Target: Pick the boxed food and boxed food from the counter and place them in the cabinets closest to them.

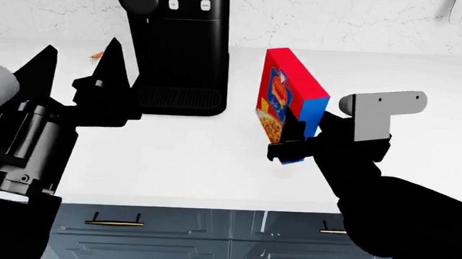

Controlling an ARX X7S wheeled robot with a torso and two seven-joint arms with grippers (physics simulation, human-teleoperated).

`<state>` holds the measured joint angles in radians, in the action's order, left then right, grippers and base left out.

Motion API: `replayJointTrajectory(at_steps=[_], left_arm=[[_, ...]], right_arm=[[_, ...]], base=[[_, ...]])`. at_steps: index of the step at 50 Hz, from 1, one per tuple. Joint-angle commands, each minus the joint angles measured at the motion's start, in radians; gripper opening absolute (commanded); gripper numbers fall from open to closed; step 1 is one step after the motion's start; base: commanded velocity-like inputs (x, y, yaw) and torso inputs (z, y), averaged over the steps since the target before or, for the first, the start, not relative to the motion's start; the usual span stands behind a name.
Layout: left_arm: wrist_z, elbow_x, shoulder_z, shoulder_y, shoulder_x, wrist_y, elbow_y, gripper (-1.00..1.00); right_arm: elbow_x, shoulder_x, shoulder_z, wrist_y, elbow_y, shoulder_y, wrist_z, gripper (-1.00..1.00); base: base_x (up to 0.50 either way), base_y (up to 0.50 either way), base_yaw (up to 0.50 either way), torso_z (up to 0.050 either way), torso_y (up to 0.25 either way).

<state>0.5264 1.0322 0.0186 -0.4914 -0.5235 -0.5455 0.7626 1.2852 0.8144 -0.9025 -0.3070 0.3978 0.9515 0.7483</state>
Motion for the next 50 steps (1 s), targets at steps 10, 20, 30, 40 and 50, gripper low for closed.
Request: replayJointTrajectory(at_steps=[10,20,30,40,50], left_arm=[[0.376,0.343,0.031,-0.456,-0.036,-0.145,-0.048,1.0],[0.458,0.422,0.007,-0.701,-0.076,-0.202,-0.12,1.0],[0.491,0.47,0.002,-0.812,-0.111,-0.23,-0.14,1.0],[0.487,0.451,-0.01,-0.851,-0.13,-0.244,-0.167,1.0],[0.507,0.474,-0.011,-0.895,-0.152,-0.258,-0.171,1.0]], right_arm=[[0.232,0.148,0.131,-0.199,0.315,0.338,0.296,-1.0],[0.418,0.13,0.142,-0.382,0.257,0.625,0.37,-1.0],[0.524,0.15,0.16,-0.444,0.233,0.745,0.405,-1.0],[0.6,0.174,0.172,-0.441,0.335,0.772,0.483,-1.0],[0.796,0.204,0.193,-0.418,0.473,0.895,0.654,-1.0]], base=[[0.0,0.0,0.0,0.0,0.0],[0.0,0.0,0.0,0.0,0.0],[0.0,0.0,0.0,0.0,0.0],[0.0,0.0,0.0,0.0,0.0],[0.0,0.0,0.0,0.0,0.0]])
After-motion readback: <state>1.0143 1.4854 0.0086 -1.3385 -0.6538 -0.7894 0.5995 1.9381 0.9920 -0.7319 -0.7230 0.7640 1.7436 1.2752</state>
